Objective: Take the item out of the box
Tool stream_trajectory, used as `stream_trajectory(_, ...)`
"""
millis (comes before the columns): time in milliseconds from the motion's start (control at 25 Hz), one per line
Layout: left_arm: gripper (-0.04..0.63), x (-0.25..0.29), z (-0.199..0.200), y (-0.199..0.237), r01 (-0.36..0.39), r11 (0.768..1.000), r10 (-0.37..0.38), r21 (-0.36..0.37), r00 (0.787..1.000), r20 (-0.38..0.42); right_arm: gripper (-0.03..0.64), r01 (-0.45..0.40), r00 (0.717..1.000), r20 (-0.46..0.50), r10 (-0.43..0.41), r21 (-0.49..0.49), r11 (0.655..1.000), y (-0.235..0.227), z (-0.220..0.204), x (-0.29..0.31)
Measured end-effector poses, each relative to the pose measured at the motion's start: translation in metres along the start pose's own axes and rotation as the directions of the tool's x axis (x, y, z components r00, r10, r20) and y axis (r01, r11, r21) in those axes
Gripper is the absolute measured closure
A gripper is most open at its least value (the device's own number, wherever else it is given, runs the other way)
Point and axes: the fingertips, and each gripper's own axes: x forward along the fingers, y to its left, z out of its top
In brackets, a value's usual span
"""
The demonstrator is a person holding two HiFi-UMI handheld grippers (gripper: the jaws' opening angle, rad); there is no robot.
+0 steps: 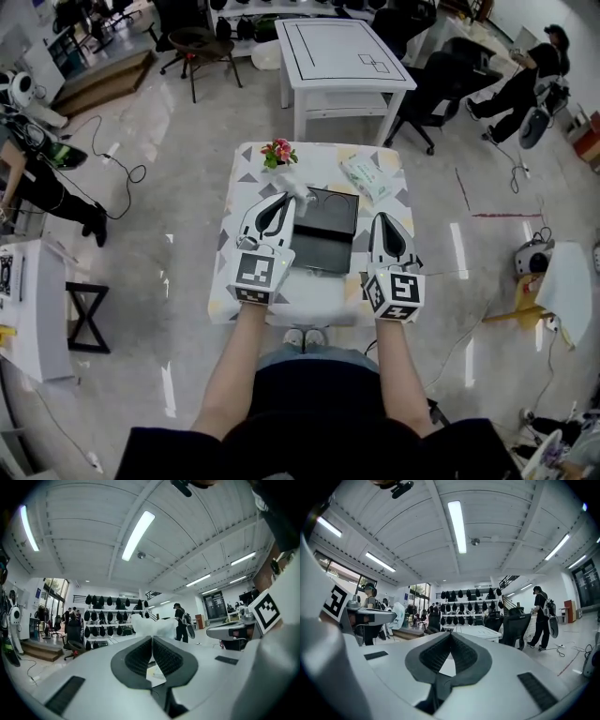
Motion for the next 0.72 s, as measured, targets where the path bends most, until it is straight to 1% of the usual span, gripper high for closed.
stream_trajectory(240, 0.571, -0.011, 0.007, 0.0, -0.01, 1.0, 0.01, -0.006, 0.999, 0.042, 0.615, 0.006, 1.0, 0.024, -0.006, 0.002, 1.0, 0.001, 0.006, -0.011)
stream_trajectory(440, 0.571, -0.019, 0.007, -0.004, -0.01, 1.0, 0.01, -0.005, 0.999, 0.039, 0.615, 0.007, 1.0, 0.013, -0.007, -0.017, 1.0, 0.007, 0.006, -0.019)
stream_trajectory(720, 0.571, -0.028, 0.003, -0.011, -0.009, 1.0, 0.01, -0.009, 0.999, 0.033, 0.615, -0.006, 1.0, 0.01, 0.006, -0.008, 1.0, 0.011, 0.002, -0.027)
